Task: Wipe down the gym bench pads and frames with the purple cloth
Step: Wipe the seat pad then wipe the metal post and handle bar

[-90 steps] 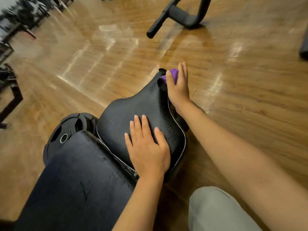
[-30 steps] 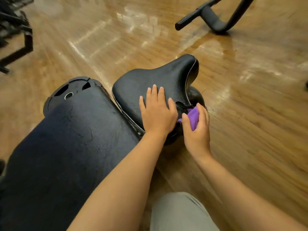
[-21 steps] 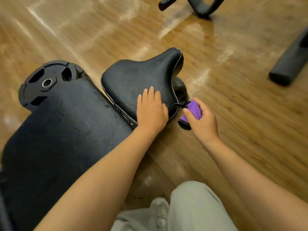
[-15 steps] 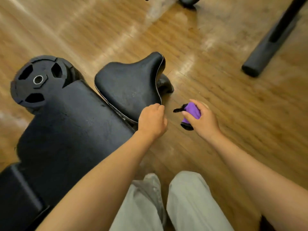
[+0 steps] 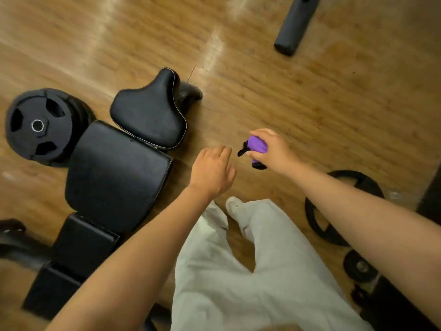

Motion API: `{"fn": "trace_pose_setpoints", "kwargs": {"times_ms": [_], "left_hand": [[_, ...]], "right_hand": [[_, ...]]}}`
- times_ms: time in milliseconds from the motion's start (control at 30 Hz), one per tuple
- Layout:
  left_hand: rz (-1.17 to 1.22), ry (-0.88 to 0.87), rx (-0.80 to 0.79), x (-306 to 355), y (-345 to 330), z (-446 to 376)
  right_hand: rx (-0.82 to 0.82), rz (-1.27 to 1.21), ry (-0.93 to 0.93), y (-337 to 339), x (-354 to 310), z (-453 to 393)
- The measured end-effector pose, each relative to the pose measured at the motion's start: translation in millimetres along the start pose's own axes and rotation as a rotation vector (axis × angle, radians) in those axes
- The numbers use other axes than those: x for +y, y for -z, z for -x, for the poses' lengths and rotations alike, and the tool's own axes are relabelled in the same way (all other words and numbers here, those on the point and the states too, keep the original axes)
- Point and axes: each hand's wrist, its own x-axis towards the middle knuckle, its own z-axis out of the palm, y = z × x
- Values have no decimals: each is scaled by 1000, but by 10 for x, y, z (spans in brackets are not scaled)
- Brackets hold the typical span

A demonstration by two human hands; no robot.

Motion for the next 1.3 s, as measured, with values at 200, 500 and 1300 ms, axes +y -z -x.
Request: {"fn": "trace_pose_setpoints", "kwargs": {"times_ms": [200, 500, 1300], "left_hand": [[-35, 41, -87, 357, 145, -214], [53, 339, 19, 910, 479, -1166], [527, 857, 340, -585, 1822, -2794]], "right_hand": [[-19, -30, -60, 504, 272, 127], [-92, 61, 35, 1743, 384, -345], [-357, 423, 262, 2564, -1616, -3149]]}}
